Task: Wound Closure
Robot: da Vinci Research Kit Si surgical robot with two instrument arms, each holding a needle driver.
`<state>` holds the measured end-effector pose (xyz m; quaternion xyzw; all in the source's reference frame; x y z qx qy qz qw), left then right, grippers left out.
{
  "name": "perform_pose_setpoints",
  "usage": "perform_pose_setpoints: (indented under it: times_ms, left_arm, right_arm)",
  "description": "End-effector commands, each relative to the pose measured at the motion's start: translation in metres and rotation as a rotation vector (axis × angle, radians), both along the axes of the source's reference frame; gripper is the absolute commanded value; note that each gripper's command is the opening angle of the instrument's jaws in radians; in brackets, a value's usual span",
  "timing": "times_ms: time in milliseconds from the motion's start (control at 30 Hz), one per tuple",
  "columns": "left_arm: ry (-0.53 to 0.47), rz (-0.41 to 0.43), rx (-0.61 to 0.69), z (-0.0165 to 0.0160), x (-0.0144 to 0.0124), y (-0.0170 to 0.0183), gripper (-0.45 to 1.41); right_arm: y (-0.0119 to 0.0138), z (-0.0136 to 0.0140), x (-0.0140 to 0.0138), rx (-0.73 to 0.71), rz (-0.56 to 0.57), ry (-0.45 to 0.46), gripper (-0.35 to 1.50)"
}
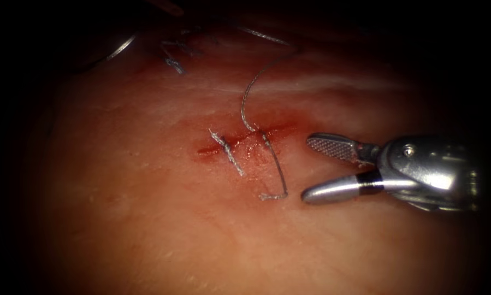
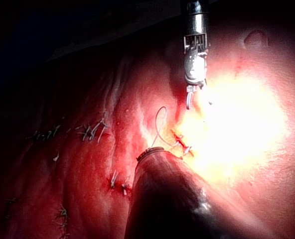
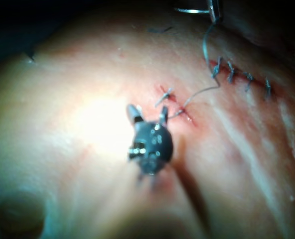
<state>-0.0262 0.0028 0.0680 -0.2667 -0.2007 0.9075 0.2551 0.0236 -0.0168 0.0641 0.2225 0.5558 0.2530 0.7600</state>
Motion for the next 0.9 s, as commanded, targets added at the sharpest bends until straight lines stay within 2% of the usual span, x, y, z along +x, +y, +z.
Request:
perform_pose_setpoints:
  times_ms: [33,100,167,467,600,900]
  left_arm:
    - [-0.002,0.003,-0.005,0.0004,-0.0007,-0.0006,-0.45]
    - [-0.004,0.006,-0.008,0.0000,-0.0010,-0.0017,-0.45]
    - [-0.006,0.011,-0.012,-0.0003,-0.0013,-0.0028,-0.45]
    - [-0.013,0.025,-0.026,-0.0008,-0.0020,-0.0063,-0.45]
    - [-0.024,0.035,-0.028,-0.0003,-0.0026,-0.0079,-0.45]
    - [-0.039,0.070,-0.021,0.0023,-0.0045,-0.0111,-0.45]
  right_arm:
    - [0.0005,0.0010,0.0017,-0.019,0.006,0.000,0.34]
    - [0.0011,0.0018,0.0028,-0.038,0.010,-0.005,0.11]
    - [0.0017,0.0026,0.0036,-0.044,0.012,-0.007,-0.03]
    - [0.0046,0.0058,0.0062,-0.077,0.074,0.021,-0.33]
    - [0.0052,0.0060,0.0067,-0.084,0.106,0.056,-0.35]
    - [0.0064,0.0045,0.0066,-0.081,0.143,0.158,-0.35]
